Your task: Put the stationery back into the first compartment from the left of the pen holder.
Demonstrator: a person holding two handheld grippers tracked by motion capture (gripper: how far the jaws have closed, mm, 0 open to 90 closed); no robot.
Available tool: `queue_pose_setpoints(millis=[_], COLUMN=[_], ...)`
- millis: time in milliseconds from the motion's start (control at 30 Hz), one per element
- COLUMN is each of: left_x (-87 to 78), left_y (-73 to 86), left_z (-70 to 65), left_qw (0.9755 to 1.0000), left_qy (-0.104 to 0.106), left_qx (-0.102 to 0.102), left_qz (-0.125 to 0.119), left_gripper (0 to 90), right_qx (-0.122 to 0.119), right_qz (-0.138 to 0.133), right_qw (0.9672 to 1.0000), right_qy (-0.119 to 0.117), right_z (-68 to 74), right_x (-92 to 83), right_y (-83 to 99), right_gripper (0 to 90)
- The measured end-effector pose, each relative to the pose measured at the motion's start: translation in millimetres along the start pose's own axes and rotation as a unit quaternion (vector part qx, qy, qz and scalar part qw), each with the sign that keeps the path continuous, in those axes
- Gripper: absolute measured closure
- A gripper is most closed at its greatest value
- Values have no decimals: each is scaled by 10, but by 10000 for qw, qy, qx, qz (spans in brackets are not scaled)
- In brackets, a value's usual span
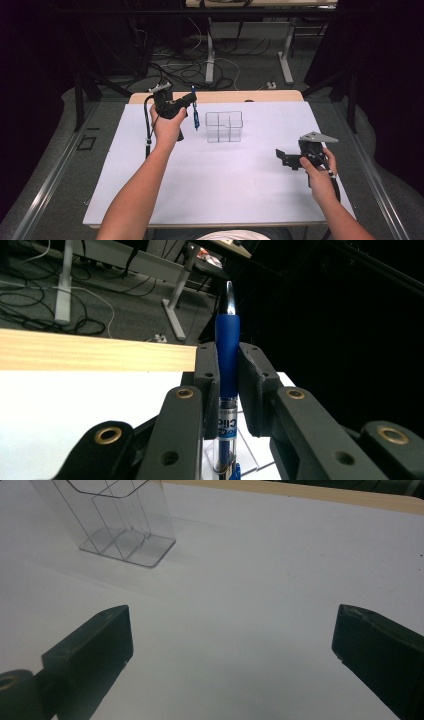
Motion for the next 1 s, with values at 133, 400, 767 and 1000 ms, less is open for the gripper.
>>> queue_pose_setpoints(millis=[133, 400, 767, 1000], left_x=[63, 182, 372, 474], left_y=[-49, -99, -63, -5], left_z=[-64, -138, -186, -190], left_qw=[9999, 9996, 9977, 9968], left_qy=[-20, -188, -340, -392], left_qx=[75, 175, 524, 610], left_qz=[-80, -134, -264, -326], left_gripper=[801, 801, 801, 801], right_qx=[-4, -12, -4, -3], right_qz=[26, 37, 38, 44], right_qw=[10000, 10000, 10000, 10000], right_qy=[-34, -50, -70, -67], right_z=[5, 1, 5, -4], right_x=[-10, -18, -21, -15], right_y=[2, 6, 7, 11], right_gripper=[27, 27, 27, 27])
Point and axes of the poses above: each handheld gripper's, and its own axes: x roughly forward along the jaws, y roughly out of its underside, z roughly to its left, the point moved 1 cm from there along x, roughly forward along the jaws, and after that the axes turned 4 degrees about x, right-handed, at the moved point
